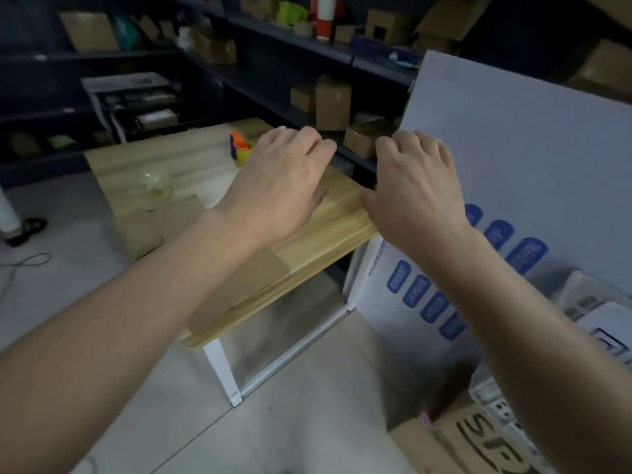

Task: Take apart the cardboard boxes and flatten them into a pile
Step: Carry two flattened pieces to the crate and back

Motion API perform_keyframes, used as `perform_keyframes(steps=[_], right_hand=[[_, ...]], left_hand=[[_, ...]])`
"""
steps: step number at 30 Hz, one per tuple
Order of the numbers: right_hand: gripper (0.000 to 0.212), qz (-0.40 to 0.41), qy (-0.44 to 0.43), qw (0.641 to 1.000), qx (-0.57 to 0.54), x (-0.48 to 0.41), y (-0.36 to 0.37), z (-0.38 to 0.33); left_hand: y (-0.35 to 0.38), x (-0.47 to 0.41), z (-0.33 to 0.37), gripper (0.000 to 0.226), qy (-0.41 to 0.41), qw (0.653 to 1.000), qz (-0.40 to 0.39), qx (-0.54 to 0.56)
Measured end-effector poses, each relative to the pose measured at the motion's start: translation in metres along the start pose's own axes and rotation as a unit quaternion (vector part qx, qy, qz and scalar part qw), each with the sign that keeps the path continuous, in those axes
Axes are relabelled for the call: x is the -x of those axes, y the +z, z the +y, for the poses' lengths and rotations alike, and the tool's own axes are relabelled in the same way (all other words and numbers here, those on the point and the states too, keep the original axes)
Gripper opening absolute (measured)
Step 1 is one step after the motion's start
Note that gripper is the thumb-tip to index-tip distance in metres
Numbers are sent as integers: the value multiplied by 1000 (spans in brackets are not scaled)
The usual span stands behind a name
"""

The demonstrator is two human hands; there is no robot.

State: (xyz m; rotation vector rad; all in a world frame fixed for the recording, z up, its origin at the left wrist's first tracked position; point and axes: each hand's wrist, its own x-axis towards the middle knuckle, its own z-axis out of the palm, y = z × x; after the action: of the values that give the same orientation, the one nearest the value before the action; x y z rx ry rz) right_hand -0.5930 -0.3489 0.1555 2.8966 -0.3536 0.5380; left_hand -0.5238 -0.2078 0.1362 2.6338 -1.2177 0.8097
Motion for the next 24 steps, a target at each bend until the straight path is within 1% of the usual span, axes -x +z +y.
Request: perform_keyframes(steps=[4,9,11,14,20,22,24], right_hand=[[44,-21,-28,999,-38,-29,20,-47],[39,-36,-47,997,-49,-62,35,-104],[41,-41,-40,997,-46,-74,44,-127],[43,-73,-17,996,-46,-90,63,-171],[38,-137,54,987,-56,-117,100,-253],[37,-155,81,983,-58,-120,113,-266],[41,-182,108,976,-55,-119,125,-271]], left_hand=[[7,14,-56,47,-54,998,-15,-11],[23,25,-119,47,-88,995,-43,1],[33,29,-145,47,-84,995,-54,12],[48,41,-192,47,-81,993,-79,35],[81,49,-291,45,-35,989,-134,59],[97,45,-309,44,-19,985,-156,70],[115,43,-315,44,2,981,-173,90]])
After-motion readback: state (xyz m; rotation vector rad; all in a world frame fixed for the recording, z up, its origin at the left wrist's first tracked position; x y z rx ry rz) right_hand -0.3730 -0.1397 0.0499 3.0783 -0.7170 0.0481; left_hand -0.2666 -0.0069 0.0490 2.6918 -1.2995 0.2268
